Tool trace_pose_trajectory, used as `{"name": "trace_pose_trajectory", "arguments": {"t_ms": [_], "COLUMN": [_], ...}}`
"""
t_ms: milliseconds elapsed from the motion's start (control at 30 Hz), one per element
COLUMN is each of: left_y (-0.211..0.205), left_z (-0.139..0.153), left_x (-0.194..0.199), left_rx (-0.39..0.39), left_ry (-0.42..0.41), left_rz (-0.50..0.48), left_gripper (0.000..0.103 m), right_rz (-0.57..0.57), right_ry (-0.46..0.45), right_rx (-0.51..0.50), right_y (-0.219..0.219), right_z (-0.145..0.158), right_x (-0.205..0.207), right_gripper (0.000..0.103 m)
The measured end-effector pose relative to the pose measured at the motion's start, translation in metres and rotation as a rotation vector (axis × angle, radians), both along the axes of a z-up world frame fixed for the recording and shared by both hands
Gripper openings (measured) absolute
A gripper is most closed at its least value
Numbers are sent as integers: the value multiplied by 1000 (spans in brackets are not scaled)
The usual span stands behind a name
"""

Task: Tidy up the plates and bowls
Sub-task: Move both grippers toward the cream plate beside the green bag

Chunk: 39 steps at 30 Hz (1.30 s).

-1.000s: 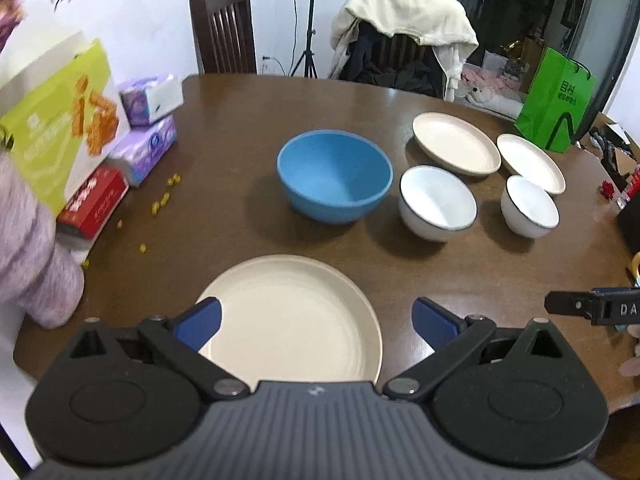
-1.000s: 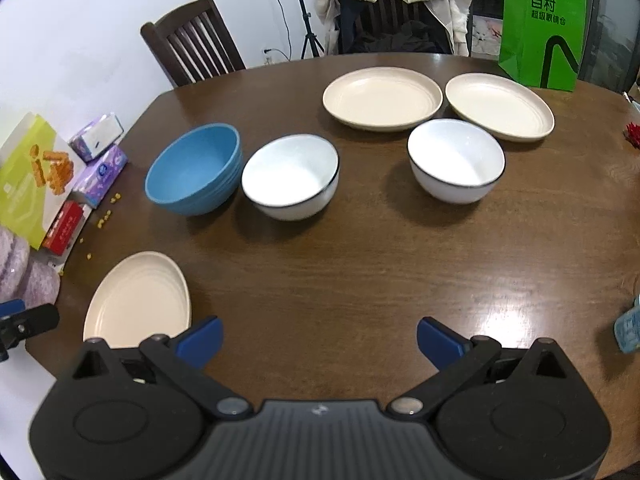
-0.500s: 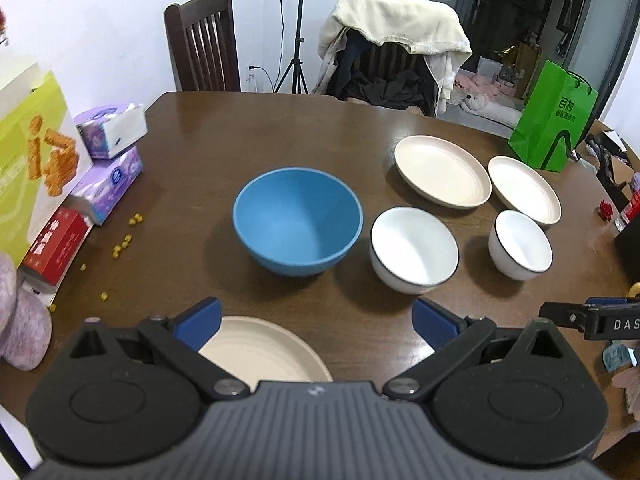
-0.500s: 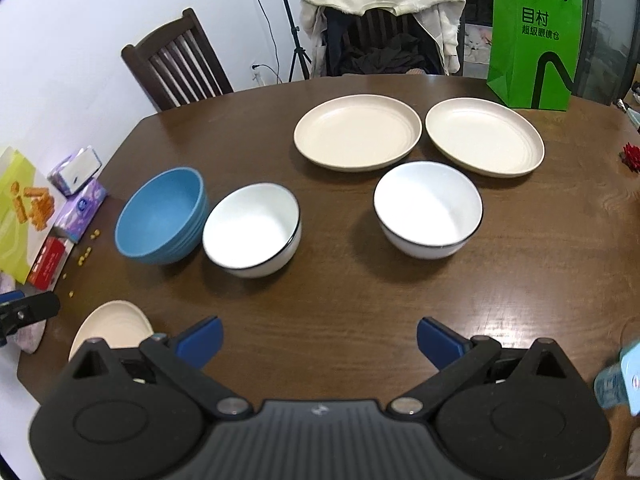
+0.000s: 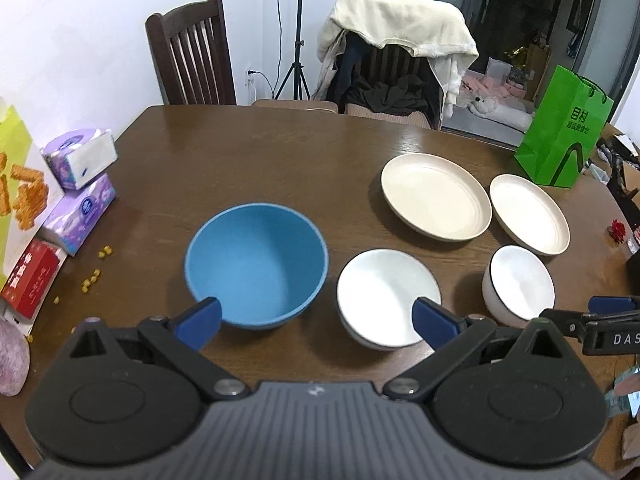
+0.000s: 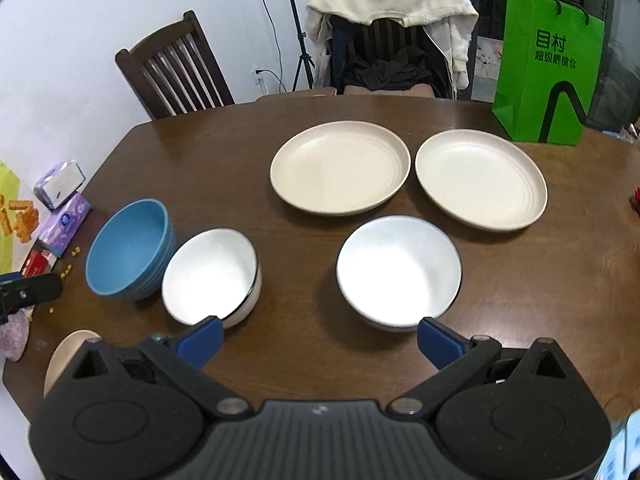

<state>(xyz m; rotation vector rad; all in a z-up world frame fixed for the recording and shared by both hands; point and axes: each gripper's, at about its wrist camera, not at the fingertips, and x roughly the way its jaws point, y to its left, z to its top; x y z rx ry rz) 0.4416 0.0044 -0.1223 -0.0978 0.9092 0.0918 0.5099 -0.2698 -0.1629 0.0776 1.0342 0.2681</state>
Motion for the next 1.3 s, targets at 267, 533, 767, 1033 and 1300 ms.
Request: {"name": "trace_pose_trajectory", "arguments": {"t_ms": [267,533,767,1033,1300], "left_y": [-27,-44,-53,-52,-54], "left_z": [4,3,-2,-21,-41], "left_x": [31,69,111,154,192], "left_rx": [15,26,37,33,19], "left_ry": [-4,9,23,61,100], "left_rz": [17,8,-24,-5,21], "left_gripper": [103,103,103,103,103], "right_rz": [26,28,9,-5,6], "right_ry": [-23,-41,-37,-25,-7], "right_rx": [1,3,-23,-44,-56], "right_y": [-17,-26,-26,-25,-23], "right_z": [3,8,5,-7,-22], "right_x": [33,66,100,143,184], "right_gripper": [103,103,103,103,103]}}
